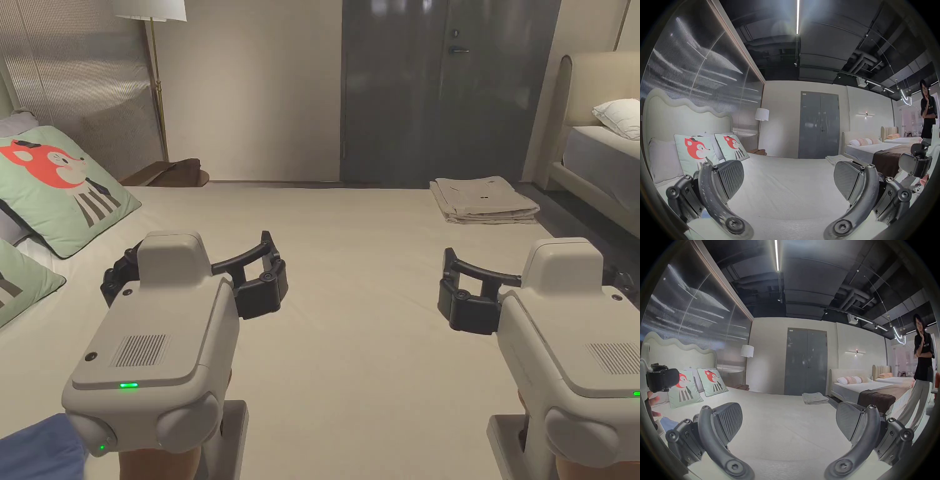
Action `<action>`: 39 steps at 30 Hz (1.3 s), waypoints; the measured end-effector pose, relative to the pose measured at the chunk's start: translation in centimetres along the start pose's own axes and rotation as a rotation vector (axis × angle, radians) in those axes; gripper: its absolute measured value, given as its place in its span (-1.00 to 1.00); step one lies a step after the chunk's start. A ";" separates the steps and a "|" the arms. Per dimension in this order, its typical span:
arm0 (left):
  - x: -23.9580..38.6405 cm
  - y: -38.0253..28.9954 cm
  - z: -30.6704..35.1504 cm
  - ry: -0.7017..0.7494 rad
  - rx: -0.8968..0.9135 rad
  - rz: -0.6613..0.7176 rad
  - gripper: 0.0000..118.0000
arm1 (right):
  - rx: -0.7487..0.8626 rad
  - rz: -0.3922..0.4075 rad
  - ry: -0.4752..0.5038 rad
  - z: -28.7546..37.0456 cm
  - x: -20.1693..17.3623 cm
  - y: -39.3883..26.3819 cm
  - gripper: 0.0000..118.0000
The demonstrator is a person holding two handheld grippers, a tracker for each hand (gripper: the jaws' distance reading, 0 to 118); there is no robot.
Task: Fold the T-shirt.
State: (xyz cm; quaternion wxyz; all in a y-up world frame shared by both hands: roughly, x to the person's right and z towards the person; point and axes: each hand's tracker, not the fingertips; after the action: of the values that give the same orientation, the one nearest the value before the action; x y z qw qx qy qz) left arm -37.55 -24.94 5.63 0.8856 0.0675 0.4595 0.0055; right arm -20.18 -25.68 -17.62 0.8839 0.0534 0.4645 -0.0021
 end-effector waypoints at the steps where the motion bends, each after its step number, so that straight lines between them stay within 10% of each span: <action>1: 0.0 0.0 0.0 -0.001 -0.001 -0.001 0.88 | -0.002 0.004 -0.002 0.0 0.0 0.0 0.93; 39: -0.3 -0.1 0.0 0.009 -0.022 -0.008 0.88 | -0.048 -0.059 -0.036 -0.4 0.0 -0.2 0.93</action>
State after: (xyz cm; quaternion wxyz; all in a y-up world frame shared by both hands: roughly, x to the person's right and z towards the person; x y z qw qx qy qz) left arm -37.72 -25.07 5.85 0.8842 0.0559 0.4637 0.0072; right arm -20.52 -25.84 -17.88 0.8927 0.0182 0.4498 -0.0179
